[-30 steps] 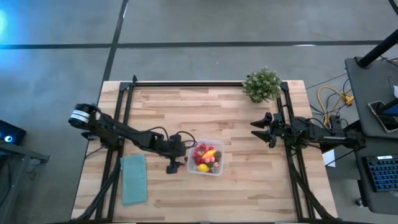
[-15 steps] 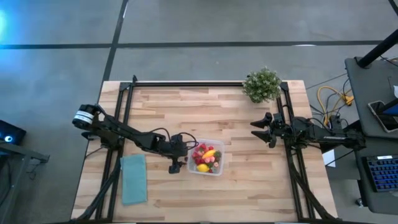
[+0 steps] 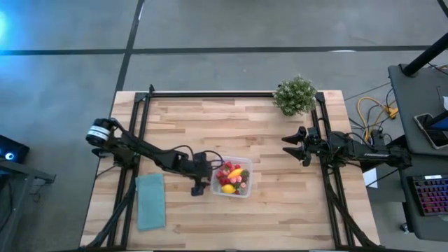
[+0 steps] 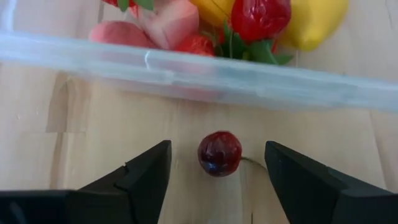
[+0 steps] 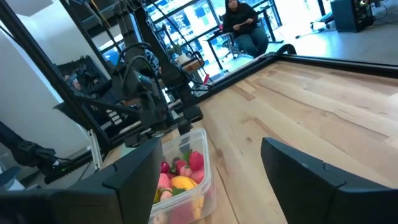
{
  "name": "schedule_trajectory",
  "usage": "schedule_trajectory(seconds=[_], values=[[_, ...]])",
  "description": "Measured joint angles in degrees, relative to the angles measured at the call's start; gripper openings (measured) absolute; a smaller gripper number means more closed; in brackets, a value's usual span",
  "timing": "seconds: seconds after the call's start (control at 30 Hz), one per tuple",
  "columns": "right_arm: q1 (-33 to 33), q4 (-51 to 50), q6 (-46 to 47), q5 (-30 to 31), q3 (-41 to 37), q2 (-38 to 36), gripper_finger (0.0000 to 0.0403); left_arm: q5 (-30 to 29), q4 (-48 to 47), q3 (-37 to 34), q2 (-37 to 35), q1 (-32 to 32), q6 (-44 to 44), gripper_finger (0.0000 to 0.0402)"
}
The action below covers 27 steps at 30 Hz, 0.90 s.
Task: Pick and placing Produce into tupperware
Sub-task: Put the dark red cherry into the transparent container
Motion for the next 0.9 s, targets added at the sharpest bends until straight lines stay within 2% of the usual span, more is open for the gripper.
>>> schedule_trajectory(seconds=[0.23,0.6,0.9], values=[[0.0,0.0,0.0,0.0,0.0,0.0,0.0271,0.0,1.3,0.5,0.5,0.0,0.1,0.0195],[0.0,0.0,0.0,0.0,0.0,0.0,0.0265,-0.3,1.6,0.5,2.0,0.0,0.2,0.0136],[0.0,0.0,0.0,0.0,0.0,0.0,0.0272,0.3,0.1,0.4,0.0,0.0,0.2,0.0085]])
